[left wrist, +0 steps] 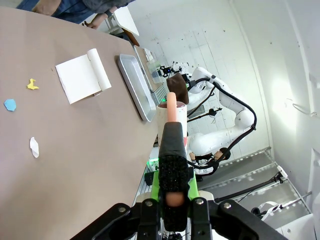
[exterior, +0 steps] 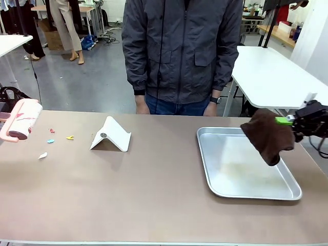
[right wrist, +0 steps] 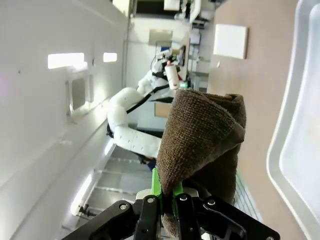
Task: Clean the surface of the table.
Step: If a person points to the right, clean the right side of the table with your right hand, and if they point to the left, clean the left side with your left hand.
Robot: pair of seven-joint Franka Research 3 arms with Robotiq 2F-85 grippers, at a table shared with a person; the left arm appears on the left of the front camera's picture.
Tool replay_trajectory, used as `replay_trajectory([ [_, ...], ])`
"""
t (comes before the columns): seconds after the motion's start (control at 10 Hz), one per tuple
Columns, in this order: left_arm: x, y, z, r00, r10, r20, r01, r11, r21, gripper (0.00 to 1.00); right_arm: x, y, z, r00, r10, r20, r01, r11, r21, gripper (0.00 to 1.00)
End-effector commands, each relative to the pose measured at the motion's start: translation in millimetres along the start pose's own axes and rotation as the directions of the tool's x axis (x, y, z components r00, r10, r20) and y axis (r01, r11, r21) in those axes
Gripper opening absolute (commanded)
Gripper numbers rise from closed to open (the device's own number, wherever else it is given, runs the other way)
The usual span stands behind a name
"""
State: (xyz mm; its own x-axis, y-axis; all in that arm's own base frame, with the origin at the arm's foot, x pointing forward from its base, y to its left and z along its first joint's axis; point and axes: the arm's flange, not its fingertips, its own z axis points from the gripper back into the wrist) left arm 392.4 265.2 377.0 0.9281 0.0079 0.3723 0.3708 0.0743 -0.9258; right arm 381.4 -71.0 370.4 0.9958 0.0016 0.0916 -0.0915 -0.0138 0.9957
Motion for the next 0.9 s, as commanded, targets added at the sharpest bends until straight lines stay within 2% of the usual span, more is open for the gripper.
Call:
replay_trajectory([
  [0.0, -2, -6, -4, 1.0, 0.009, 0.006, -0.009, 1.0, -0.001, 0.0, -15, 8, 37, 0.996, 0.012, 0.086, -0.01, 0.999, -0.033, 0.09],
  [0.2, -2, -6, -4, 1.0, 0.009, 0.006, -0.009, 1.0, -0.001, 0.0, -32, 4, 61, 0.984, 0.073, 0.161, -0.069, 0.997, -0.031, 0.09],
  [0.3, -2, -6, -4, 1.0, 0.009, 0.006, -0.009, 1.0, -0.001, 0.0, -29, 2, 58, 0.985, 0.072, 0.159, -0.062, 0.996, -0.069, 0.09],
  [0.4, -2, -6, -4, 1.0, 0.009, 0.006, -0.009, 1.0, -0.001, 0.0, -24, 2, 49, 0.988, 0.074, 0.136, -0.052, 0.986, -0.158, 0.09],
  [0.5, -2, -6, -4, 1.0, 0.009, 0.006, -0.009, 1.0, -0.001, 0.0, -26, 3, 71, 0.986, 0.034, 0.166, -0.028, 0.999, -0.04, 0.09],
  [0.8, -2, -6, -4, 1.0, 0.009, 0.006, -0.009, 1.0, -0.001, 0.0, -26, 3, 71, 0.986, 0.034, 0.166, -0.028, 0.999, -0.04, 0.09],
])
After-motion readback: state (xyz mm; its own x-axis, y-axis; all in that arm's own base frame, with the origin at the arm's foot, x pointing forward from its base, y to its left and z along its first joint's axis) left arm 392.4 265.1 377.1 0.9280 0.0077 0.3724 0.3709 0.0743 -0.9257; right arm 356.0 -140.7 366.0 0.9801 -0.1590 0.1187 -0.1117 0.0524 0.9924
